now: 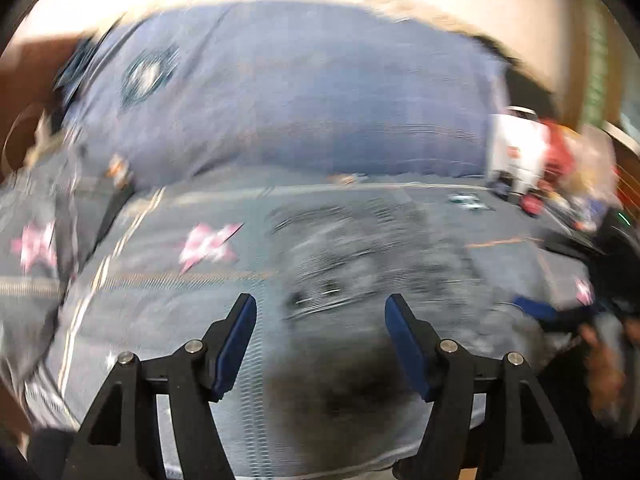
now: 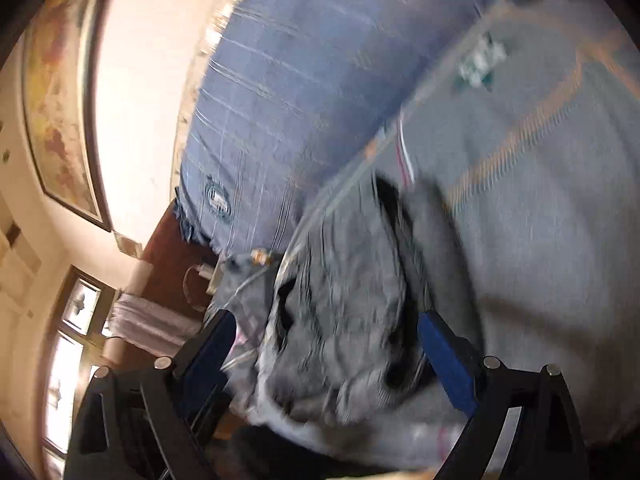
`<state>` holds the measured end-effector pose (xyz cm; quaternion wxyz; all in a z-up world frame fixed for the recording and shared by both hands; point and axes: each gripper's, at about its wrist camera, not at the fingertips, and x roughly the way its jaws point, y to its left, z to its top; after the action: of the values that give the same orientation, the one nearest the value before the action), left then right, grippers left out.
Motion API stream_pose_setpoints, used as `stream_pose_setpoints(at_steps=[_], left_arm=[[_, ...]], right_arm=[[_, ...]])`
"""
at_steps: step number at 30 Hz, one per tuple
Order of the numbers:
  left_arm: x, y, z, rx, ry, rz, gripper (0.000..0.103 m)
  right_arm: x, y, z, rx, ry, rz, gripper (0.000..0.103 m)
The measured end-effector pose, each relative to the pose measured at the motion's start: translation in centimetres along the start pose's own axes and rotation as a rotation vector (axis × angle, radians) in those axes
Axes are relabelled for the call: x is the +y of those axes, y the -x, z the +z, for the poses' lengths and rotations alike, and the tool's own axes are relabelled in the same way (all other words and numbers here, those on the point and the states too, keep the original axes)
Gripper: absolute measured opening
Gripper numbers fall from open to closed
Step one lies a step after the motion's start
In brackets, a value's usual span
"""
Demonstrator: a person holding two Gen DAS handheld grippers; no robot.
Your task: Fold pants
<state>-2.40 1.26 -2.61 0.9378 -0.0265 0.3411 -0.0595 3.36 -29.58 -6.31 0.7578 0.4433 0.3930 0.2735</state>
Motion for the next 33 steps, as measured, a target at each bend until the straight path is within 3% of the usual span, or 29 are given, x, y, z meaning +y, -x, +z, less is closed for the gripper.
stream_pose_setpoints(at_steps=[3,8,10,12,15,20,23,29,31,33], left_arm=[[1.4,-1.1,0.0,0.012,0.046,0.011,0.068],[1.6,-2.0,0.2,0.02,0.079,-0.003,0.068],[1.6,-2.9,0.5,0.036,0.075,0.0,0.068],[1.4,-3.4,0.3,0.061,0.07,-0.002,0.068],[1.4,-5.3,-0.4,0.114,0.051,0.01,0.068],[1.6,-5.5,-1.0,0.118,0.08,0.004,0.071],[1.8,-5.5,-1.3,0.116,0.091,0.001,0.072],[2.1,-5.7,-1.5,0.113,0.094,-0.005,0.074],[2.1,-5.6,-1.5,0.113,0.095,-0.003,0.074],[2.0,-5.6,-1.5,0.112,0.093,-0.002,0.075]], right_arm=[[-0.3,-0.2,-1.4,0.054,-0.091,0.05,0.094],[1.2,-1.4,-2.1,0.102,-0.132,0.184,0.094],[0.6,-2.3,-2.2,0.098,-0.126,0.096,0.094],[-1.6,-3.4,-2.6,0.111,-0.14,-0.107,0.091],[-1.7,-2.8,-2.9,0.079,-0.165,-0.081,0.091],[1.4,-2.9,-1.7,0.064,-0.105,-0.053,0.091],[1.1,-4.1,-1.0,0.081,-0.123,-0.11,0.091],[-0.9,-5.7,-0.7,0.069,-0.223,-0.132,0.091],[-1.2,-5.7,-0.5,0.06,-0.24,-0.134,0.084],[-1.6,-5.9,-0.4,0.075,-0.23,-0.196,0.035]])
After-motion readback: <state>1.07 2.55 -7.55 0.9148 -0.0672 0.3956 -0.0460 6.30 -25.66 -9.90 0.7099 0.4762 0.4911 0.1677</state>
